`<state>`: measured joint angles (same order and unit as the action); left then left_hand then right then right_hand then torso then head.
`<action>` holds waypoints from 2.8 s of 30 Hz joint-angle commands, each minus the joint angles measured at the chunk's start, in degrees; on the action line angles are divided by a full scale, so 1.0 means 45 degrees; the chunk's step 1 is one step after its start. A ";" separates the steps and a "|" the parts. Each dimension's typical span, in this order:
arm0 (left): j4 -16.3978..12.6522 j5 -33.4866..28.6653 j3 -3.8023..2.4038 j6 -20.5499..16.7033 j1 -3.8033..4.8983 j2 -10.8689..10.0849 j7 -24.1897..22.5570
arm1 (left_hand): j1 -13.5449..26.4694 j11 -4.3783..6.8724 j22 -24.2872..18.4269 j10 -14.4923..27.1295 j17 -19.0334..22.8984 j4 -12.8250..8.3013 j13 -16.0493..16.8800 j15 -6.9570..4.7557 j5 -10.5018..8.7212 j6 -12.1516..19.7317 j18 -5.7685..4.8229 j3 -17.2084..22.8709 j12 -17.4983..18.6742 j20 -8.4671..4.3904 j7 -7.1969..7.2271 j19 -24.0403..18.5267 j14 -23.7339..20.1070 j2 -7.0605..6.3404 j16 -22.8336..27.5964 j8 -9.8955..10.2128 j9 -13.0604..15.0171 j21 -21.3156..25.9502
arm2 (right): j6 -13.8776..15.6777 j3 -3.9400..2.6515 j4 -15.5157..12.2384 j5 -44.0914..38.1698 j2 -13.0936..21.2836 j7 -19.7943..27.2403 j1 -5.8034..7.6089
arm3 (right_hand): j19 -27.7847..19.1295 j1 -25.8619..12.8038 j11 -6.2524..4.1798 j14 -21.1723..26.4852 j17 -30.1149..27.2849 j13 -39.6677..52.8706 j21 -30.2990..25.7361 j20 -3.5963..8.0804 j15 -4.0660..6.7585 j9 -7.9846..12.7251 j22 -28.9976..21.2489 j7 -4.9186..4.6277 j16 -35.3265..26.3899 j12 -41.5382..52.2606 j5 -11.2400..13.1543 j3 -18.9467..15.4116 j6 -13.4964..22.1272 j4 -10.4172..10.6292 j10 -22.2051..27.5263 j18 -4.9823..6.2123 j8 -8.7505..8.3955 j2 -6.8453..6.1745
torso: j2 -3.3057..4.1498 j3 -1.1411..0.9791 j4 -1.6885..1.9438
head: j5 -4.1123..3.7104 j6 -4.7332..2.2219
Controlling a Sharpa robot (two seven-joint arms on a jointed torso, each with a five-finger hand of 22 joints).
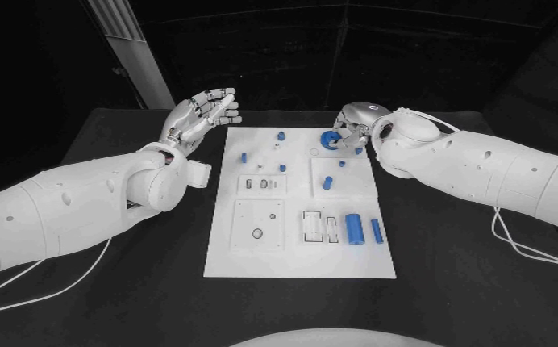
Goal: Assemble the parts on the task board
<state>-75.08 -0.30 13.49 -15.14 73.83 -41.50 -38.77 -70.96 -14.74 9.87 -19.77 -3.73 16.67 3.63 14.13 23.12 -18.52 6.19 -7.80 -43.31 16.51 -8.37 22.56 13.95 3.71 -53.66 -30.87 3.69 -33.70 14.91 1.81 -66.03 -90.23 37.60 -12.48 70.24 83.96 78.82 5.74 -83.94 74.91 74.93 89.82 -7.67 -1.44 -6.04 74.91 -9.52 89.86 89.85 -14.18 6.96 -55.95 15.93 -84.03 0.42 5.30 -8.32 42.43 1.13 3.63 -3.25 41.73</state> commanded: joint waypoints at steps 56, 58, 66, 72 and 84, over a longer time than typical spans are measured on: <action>0.0057 0.0057 -0.0009 0.0139 0.0015 0.0038 -0.2404 | -0.0056 0.0017 -0.0015 0.0098 0.0001 0.0021 0.0004 0.0000 0.0036 0.0080 -0.0037 -0.0017 0.0086 0.0011 -0.1890 -0.0104 -0.0065 0.0126 0.0086 0.0068 -0.0012 0.0051 | 0.2245 -0.0023 -0.1911 0.1563 0.0199 0.0793 0.0002 | 0.1342 0.0377 -0.0425 -0.1347 0.3352 0.3349 0.0041 0.0351 0.0379 -0.0051 0.3352 0.0456 0.0031 0.0033 -0.0953 0.0996 -0.1484 -0.1206 -0.1327 -0.0093 0.0138 0.0779 | -0.0009 0.0005 -0.0006 | 0.0129 -0.0026; 0.0070 0.0057 -0.0009 0.0136 0.0015 0.0043 -0.2403 | -0.0056 0.0017 -0.0015 0.0098 0.0001 0.0021 0.0004 0.0000 0.0036 0.0080 -0.0037 -0.0017 0.0086 0.0011 -0.1890 -0.0104 -0.0065 0.0126 0.0086 0.0068 -0.0012 0.0051 | 0.2157 -0.0024 -0.1918 0.1526 -0.0002 0.0825 0.0003 | 0.1342 0.0373 -0.0415 -0.1347 0.3352 0.3349 0.0041 0.0350 0.0375 -0.0043 0.3352 0.0444 0.0031 0.0033 -0.0939 0.1001 -0.1468 -0.1215 -0.1327 -0.0093 0.0118 0.0782 | -0.0008 0.0007 -0.0001 | 0.0151 -0.0028; 0.0093 0.0057 -0.0009 0.0133 0.0015 0.0065 -0.2402 | -0.0056 0.0017 -0.0015 0.0098 0.0001 0.0021 0.0004 0.0000 0.0036 0.0080 -0.0037 -0.0017 0.0086 0.0011 -0.1890 -0.0104 -0.0065 0.0126 0.0086 0.0068 -0.0012 0.0051 | 0.1845 -0.0025 -0.1575 0.1098 -0.0960 0.0986 0.0004 | 0.1342 0.0371 -0.0394 -0.1347 0.3352 0.3349 0.0041 0.0344 0.0363 -0.0025 0.3352 0.0421 0.0031 0.0033 -0.0903 0.1022 -0.1443 -0.1244 -0.1327 -0.0093 0.0076 0.0802 | 0.0014 0.0007 0.0024 | 0.0224 -0.0017; 0.0079 0.0057 -0.0009 0.0132 0.0016 0.0079 -0.2404 | -0.0056 0.0017 -0.0015 0.0098 0.0001 0.0021 0.0004 0.0000 0.0036 0.0080 -0.0037 -0.0017 0.0086 0.0011 -0.1890 -0.0104 -0.0065 0.0126 0.0086 0.0068 -0.0012 0.0051 | 0.1646 -0.0026 -0.1021 0.0704 -0.1660 0.1043 0.0002 | 0.1342 0.0373 -0.0384 -0.1347 0.3352 0.3349 0.0041 0.0341 0.0357 -0.0016 0.3352 0.0409 0.0031 0.0033 -0.0885 0.1035 -0.1431 -0.1260 -0.1327 -0.0093 0.0054 0.0816 | 0.0012 0.0003 0.0001 | 0.0335 0.0017; 0.0044 0.0057 -0.0009 0.0117 0.0019 0.0076 -0.2407 | -0.0056 0.0017 -0.0015 0.0098 0.0001 0.0021 0.0004 0.0000 0.0036 0.0080 -0.0037 -0.0017 0.0086 0.0011 -0.1890 -0.0104 -0.0065 0.0126 0.0086 0.0068 -0.0012 0.0051 | 0.1090 -0.0026 -0.0246 0.0388 -0.2339 0.0848 -0.0002 | 0.1342 0.0370 -0.0342 -0.1347 0.3352 0.3349 0.0041 0.0323 0.0331 0.0022 0.3352 0.0360 0.0031 0.0033 -0.0763 0.1069 -0.1368 -0.1326 -0.1327 -0.0093 -0.0038 0.0839 | 0.0001 -0.0003 -0.0004 | 0.0388 0.0104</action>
<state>-74.77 -0.30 13.49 -15.14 73.82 -41.20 -38.77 -71.17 -14.74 9.88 -19.77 -3.73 16.67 3.63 14.13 23.12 -18.52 6.18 -7.80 -43.31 16.51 -8.37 22.56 13.95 3.92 -53.66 -30.87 3.70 -33.70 21.33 1.75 -67.28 -87.23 27.20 -8.64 70.10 83.96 81.03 3.78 -84.04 74.94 74.92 89.81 -6.44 -0.09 -5.77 74.90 -9.54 89.86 89.85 -17.85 11.81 -60.08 10.23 -83.93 0.43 5.03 -4.76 42.48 1.13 3.61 -1.57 42.15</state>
